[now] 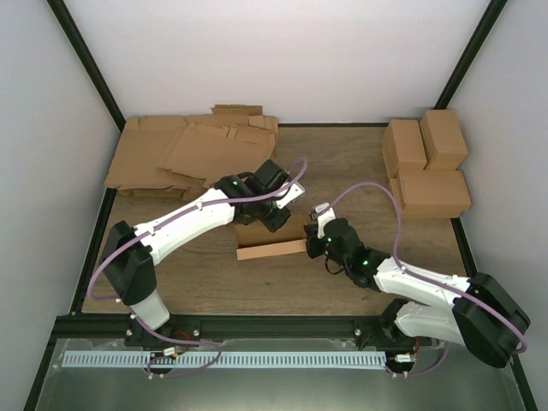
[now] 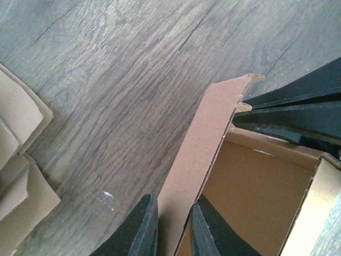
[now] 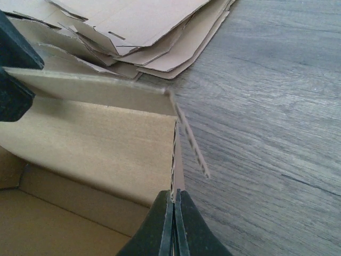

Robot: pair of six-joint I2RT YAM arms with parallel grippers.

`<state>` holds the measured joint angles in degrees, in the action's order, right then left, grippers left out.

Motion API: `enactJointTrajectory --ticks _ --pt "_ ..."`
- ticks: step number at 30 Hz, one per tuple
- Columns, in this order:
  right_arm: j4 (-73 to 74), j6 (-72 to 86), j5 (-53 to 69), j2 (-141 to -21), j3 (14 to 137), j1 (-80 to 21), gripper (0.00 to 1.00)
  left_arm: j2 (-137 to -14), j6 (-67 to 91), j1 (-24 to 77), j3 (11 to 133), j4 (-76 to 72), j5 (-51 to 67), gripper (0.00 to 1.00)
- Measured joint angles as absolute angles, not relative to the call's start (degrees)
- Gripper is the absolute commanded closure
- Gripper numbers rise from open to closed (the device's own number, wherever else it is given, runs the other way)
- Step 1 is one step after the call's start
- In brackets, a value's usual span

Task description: Fold the paper box

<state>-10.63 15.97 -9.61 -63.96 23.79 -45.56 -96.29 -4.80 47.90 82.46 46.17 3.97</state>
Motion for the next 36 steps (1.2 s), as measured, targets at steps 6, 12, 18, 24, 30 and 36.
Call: enactJointTrajectory --ticks 6,12,18,24,30,36 --pt "-9.72 15.16 -9.63 -64.01 24.18 -45.56 0.99 -95.96 -5.85 47.9 82.17 45.98 4.64 0.94" --pt "-8.73 14.39 -9.61 -64.01 24.64 -45.56 0.93 -95.74 -6.11 48.05 81.91 45.91 3.92 0.96" --pt "-5.8 14.17 -9.37 -64.01 26.0 -45.56 0.78 -95.61 -6.07 49.15 81.6 46.0 1.21 0.96" --pt "-0.82 15.31 -8.97 -63.24 27.88 -45.54 0.66 -95.44 -5.96 49.45 80.64 46.52 -0.4 0.96" --pt "6.22 17.08 -9.08 -62.0 30.41 -45.58 0.53 -95.44 -5.3 49.67 80.12 47.92 -0.3 0.96" --pt "11.81 20.18 -10.33 -59.11 33.36 -45.56 0.47 -95.44 -4.54 49.74 80.09 48.84 -0.27 0.96"
